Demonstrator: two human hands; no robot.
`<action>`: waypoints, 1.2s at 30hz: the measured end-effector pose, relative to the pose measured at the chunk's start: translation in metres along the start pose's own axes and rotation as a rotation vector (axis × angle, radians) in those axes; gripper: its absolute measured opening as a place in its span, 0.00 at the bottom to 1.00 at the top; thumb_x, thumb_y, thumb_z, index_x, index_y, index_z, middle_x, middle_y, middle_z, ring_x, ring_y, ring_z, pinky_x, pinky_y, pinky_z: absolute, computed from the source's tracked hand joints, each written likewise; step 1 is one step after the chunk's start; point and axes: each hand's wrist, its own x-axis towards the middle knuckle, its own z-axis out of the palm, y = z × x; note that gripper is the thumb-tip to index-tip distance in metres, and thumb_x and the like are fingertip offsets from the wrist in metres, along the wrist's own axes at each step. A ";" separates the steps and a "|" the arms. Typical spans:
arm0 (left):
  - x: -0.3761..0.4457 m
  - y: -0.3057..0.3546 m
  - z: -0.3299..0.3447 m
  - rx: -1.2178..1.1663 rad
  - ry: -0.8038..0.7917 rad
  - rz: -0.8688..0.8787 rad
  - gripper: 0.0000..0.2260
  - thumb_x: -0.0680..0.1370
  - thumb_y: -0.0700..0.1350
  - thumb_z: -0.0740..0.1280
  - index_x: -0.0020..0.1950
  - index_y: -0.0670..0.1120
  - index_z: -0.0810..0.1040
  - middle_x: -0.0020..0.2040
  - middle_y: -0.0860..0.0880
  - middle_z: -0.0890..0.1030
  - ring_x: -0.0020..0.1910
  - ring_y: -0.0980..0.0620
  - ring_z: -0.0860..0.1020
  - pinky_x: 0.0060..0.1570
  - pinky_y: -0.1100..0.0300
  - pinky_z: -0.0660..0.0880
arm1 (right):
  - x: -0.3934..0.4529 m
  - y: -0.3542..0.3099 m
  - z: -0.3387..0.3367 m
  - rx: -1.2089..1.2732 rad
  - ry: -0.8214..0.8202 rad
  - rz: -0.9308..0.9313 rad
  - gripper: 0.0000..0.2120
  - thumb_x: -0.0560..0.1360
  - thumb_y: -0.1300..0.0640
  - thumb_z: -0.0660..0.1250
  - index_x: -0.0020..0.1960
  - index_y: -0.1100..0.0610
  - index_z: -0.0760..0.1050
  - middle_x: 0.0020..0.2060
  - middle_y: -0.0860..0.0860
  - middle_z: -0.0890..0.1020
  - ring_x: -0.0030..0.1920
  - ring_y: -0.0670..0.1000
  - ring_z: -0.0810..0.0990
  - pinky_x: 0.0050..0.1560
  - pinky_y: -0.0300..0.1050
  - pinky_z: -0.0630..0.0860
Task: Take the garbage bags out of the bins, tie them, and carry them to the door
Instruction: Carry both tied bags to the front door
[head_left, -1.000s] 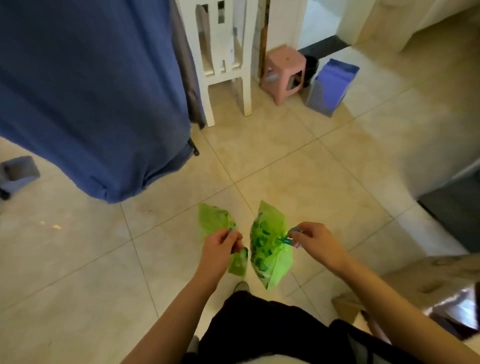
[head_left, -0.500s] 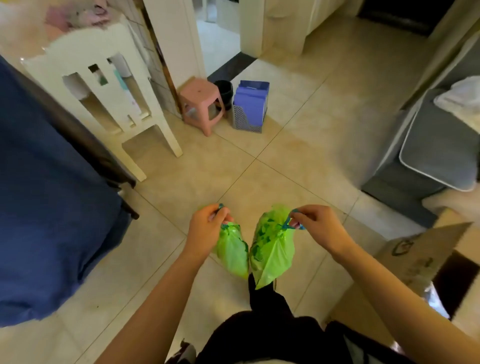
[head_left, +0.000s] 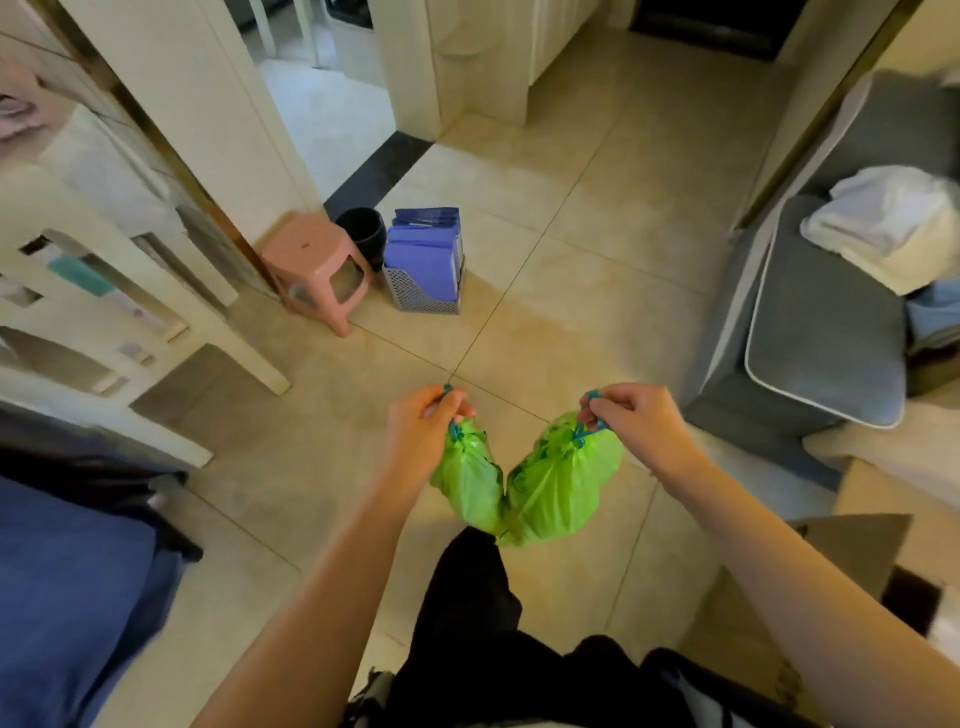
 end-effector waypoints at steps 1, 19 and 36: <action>0.020 0.008 0.009 -0.001 -0.015 0.005 0.11 0.78 0.39 0.65 0.37 0.47 0.79 0.30 0.55 0.82 0.41 0.51 0.81 0.42 0.64 0.77 | 0.020 -0.005 -0.007 0.038 0.018 0.019 0.10 0.74 0.66 0.63 0.39 0.58 0.81 0.31 0.45 0.84 0.38 0.47 0.81 0.46 0.37 0.78; 0.372 0.170 0.183 0.151 -0.225 0.078 0.06 0.78 0.38 0.64 0.45 0.40 0.80 0.34 0.51 0.81 0.29 0.66 0.78 0.42 0.66 0.76 | 0.351 -0.078 -0.142 0.244 0.271 0.199 0.16 0.72 0.70 0.59 0.37 0.55 0.81 0.35 0.51 0.85 0.48 0.57 0.84 0.59 0.55 0.78; 0.657 0.296 0.345 0.120 -0.215 0.076 0.14 0.81 0.41 0.58 0.41 0.49 0.80 0.34 0.48 0.82 0.36 0.52 0.80 0.48 0.50 0.78 | 0.645 -0.161 -0.288 0.259 0.263 0.115 0.14 0.76 0.64 0.62 0.35 0.63 0.79 0.27 0.51 0.82 0.33 0.50 0.79 0.45 0.44 0.78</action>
